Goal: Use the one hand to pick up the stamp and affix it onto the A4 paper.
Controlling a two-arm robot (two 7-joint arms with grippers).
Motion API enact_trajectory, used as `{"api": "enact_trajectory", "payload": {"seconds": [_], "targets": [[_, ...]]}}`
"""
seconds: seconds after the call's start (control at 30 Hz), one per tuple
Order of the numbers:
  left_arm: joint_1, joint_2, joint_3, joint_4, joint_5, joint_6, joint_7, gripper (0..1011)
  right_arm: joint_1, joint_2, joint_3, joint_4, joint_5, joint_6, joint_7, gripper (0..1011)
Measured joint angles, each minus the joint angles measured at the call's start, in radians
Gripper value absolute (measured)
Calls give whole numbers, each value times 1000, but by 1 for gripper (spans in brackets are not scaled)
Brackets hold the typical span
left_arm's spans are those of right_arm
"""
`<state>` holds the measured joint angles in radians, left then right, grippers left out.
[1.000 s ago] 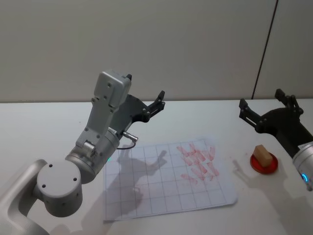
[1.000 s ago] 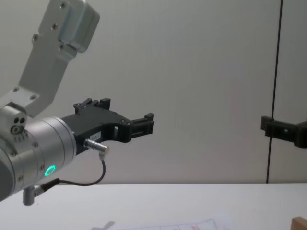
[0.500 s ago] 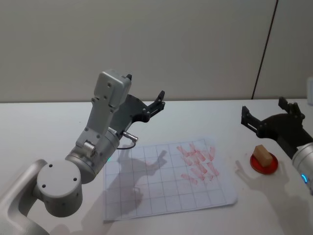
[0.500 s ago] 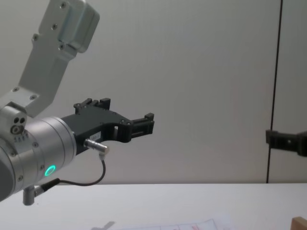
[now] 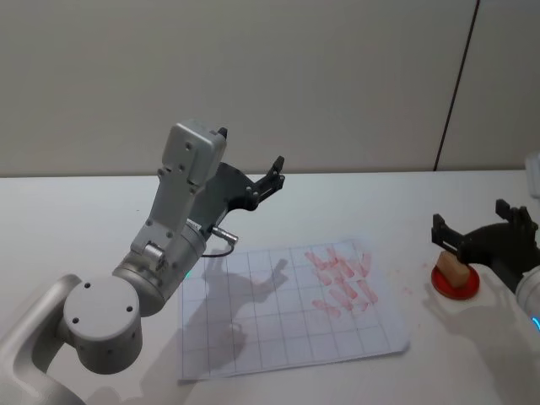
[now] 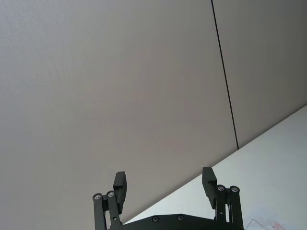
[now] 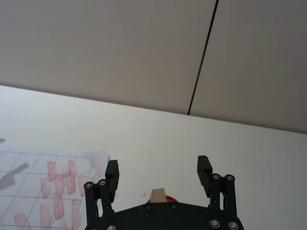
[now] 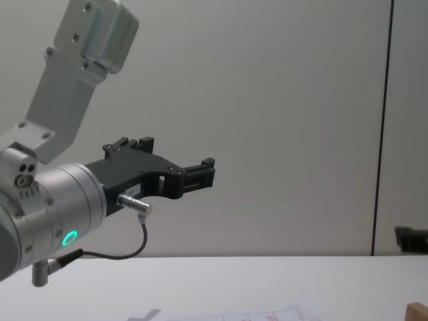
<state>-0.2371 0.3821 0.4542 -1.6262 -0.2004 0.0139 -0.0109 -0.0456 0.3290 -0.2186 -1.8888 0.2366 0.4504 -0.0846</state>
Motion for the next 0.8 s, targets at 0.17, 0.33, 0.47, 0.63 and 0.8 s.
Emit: {"api": "enact_trajectory", "payload": {"seconds": [0.17, 0.33, 0.47, 0.63, 0.8], "targets": [[0, 0, 0, 0, 0, 0, 0, 1001, -1, 4, 7, 20, 7, 18, 8, 1001], [0, 0, 0, 0, 0, 0, 0, 1001, 11, 2, 12, 58, 11, 27, 33, 1001], [0, 0, 0, 0, 0, 0, 0, 1001, 26, -4, 13, 92, 11, 31, 53, 1001], [0, 0, 0, 0, 0, 0, 0, 1001, 50, -13, 12, 139, 8, 35, 84, 1001], [0, 0, 0, 0, 0, 0, 0, 1001, 68, -19, 10, 173, -2, 44, 111, 1001]]}}
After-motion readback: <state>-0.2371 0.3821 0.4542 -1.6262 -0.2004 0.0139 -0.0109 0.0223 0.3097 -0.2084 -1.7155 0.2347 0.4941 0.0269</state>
